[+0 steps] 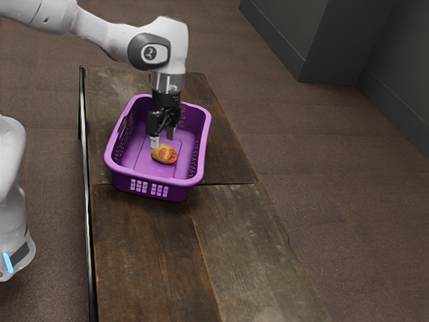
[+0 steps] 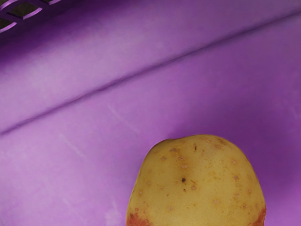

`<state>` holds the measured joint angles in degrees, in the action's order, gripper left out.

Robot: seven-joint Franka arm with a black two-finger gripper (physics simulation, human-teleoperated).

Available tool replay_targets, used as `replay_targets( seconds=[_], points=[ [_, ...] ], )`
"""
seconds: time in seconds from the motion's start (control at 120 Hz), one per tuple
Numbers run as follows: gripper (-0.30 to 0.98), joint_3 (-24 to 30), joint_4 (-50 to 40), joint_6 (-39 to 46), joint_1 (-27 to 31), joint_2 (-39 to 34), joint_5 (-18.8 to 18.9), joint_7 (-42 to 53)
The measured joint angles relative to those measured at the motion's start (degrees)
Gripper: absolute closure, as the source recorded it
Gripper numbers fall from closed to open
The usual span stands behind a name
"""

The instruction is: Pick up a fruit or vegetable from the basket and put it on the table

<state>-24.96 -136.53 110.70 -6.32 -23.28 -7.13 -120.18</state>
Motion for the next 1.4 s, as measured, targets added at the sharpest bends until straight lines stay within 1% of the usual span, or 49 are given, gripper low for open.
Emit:
replay_targets(
  seconds=[0.342, 0.475, 0.725, 1.042, 1.142, 1.267, 1.325, 1.358, 1.4],
  points=[
    [0.0, 0.0, -0.86, 2.45, 0.22, 0.77, -0.25, 0.81],
    [0.0, 0.0, -0.87, 2.9, 0.24, 1.53, -0.89, 1.04],
    [0.01, -0.09, -2.6, 4.53, 0.4, 3.27, -3.33, 1.68],
    [0.03, -0.35, -3.43, 5.92, 0.44, 3.95, -4.6, 2.69],
    [0.11, -0.43, -3.7, 6.19, 0.44, 3.97, -4.72, 2.94],
    [0.34, -0.44, -3.75, 6.34, 0.4, 3.95, -4.74, 3.25],
    [0.42, -0.43, -3.71, 6.33, 0.38, 3.84, -4.75, 3.38],
    [0.48, -0.46, -3.7, 6.3, 0.37, 3.81, -4.79, 3.46],
    [0.5, -0.46, -3.68, 6.22, 0.37, 3.8, -4.86, 3.58]
  ],
)
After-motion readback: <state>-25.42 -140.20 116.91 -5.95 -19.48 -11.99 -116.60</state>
